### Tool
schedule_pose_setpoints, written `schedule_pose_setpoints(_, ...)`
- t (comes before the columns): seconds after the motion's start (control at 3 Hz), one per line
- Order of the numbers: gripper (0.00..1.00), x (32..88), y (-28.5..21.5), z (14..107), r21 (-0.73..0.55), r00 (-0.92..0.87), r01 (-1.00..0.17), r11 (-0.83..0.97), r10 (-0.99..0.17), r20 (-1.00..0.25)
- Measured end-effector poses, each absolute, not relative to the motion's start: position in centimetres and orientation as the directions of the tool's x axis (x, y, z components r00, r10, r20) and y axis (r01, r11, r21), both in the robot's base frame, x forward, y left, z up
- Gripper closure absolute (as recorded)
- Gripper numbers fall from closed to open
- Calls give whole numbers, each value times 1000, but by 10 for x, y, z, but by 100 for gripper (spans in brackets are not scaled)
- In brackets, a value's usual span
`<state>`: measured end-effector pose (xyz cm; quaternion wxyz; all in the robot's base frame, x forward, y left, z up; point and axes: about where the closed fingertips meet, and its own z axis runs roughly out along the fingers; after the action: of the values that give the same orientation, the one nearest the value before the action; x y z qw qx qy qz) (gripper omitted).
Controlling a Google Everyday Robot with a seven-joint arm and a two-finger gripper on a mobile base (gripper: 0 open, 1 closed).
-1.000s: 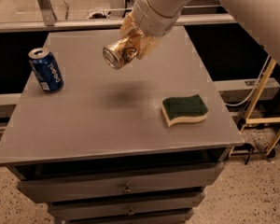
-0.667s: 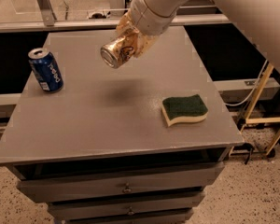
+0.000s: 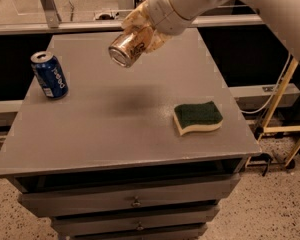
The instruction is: Place orange can upright
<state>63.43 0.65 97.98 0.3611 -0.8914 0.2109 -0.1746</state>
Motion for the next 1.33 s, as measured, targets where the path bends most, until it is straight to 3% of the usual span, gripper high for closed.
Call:
schedule_pose_setpoints(0.67, 100, 634, 5, 983, -710, 857, -109, -696, -428, 288)
schedule_pose_setpoints(1.33, 100, 638, 4, 987, -802, 808, 162, -575, -389, 442)
